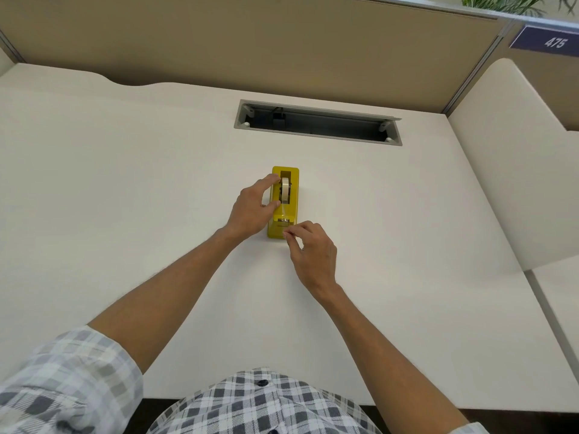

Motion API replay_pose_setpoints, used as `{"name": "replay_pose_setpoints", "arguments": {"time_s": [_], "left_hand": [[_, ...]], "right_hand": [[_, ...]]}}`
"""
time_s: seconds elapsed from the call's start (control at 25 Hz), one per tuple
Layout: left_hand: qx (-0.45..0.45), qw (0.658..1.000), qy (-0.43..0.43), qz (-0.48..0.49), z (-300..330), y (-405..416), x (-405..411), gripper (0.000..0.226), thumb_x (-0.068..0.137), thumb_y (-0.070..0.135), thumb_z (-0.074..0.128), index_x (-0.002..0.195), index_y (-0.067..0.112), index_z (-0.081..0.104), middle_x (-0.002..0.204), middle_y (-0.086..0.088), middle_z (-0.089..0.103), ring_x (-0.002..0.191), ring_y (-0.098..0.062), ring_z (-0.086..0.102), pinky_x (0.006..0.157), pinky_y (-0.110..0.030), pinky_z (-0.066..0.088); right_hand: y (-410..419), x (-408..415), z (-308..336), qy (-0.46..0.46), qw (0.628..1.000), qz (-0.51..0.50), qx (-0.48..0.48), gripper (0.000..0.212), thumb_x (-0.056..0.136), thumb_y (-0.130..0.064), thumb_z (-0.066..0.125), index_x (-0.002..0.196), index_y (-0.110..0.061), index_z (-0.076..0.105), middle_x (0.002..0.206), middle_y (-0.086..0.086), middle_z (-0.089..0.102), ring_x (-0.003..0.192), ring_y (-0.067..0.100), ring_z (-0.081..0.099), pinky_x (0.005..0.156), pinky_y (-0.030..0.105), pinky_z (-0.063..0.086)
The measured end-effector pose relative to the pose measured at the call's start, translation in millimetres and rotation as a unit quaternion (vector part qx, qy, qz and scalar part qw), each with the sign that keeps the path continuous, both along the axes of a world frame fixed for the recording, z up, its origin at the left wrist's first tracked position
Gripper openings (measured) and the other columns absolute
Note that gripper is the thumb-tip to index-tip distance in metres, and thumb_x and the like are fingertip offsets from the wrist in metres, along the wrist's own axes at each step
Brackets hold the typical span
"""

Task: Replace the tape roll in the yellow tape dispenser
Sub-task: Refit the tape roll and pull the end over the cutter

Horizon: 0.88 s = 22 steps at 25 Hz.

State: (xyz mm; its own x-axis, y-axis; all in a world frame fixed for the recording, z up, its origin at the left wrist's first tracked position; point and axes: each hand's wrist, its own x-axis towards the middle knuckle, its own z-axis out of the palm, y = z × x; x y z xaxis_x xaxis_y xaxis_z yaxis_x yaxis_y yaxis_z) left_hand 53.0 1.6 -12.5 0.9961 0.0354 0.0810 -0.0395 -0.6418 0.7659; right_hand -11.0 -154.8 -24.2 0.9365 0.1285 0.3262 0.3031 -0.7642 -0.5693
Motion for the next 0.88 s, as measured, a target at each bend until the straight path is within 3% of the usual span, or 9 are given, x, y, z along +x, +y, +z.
{"name": "replay_pose_setpoints", "arguments": {"time_s": [0.12,0.28,0.72,0.88], "left_hand": [[-0.022,0.996,-0.056,0.066,-0.7,-2.7,-13.4,0.035,0.090,0.026,0.062,0.125,0.021,0.059,0.133,-0.001,0.059,0.119,-0.018,0.055,0.086,-0.033,0.056],[-0.060,0.990,-0.079,0.105,-4.0,-9.9,-40.5,0.016,0.091,0.025,0.061,0.101,0.016,0.069,0.103,-0.001,0.069,0.096,-0.015,0.061,0.072,-0.032,0.057],[-0.089,0.994,-0.035,0.053,-10.2,-14.0,-55.1,0.022,0.090,0.023,0.062,0.110,0.017,0.069,0.112,0.000,0.065,0.102,-0.011,0.055,0.077,-0.024,0.053],[-0.180,0.979,0.034,0.095,-1.7,-21.9,-51.1,0.021,0.090,0.031,0.062,0.103,0.017,0.071,0.105,0.005,0.066,0.101,-0.009,0.056,0.076,-0.014,0.043]], "right_hand": [[0.5,1.0,-1.6,-0.001,1.000,-0.006,0.002,0.009,0.090,-0.024,0.066,0.091,-0.020,0.073,0.088,-0.006,0.068,0.082,0.014,0.059,0.056,0.027,0.043],[2.2,2.3,-4.1,-0.001,1.000,-0.013,0.002,0.009,0.090,-0.025,0.066,0.091,-0.020,0.073,0.087,-0.006,0.066,0.082,0.013,0.058,0.054,0.026,0.042],[3.4,-0.5,-3.2,-0.008,1.000,-0.009,0.003,0.009,0.091,-0.024,0.064,0.092,-0.019,0.072,0.086,-0.003,0.066,0.081,0.016,0.058,0.053,0.027,0.041],[2.5,-1.7,-2.6,-0.009,1.000,-0.008,0.004,0.009,0.091,-0.023,0.064,0.093,-0.019,0.072,0.086,-0.004,0.066,0.082,0.016,0.058,0.053,0.028,0.042]]}}
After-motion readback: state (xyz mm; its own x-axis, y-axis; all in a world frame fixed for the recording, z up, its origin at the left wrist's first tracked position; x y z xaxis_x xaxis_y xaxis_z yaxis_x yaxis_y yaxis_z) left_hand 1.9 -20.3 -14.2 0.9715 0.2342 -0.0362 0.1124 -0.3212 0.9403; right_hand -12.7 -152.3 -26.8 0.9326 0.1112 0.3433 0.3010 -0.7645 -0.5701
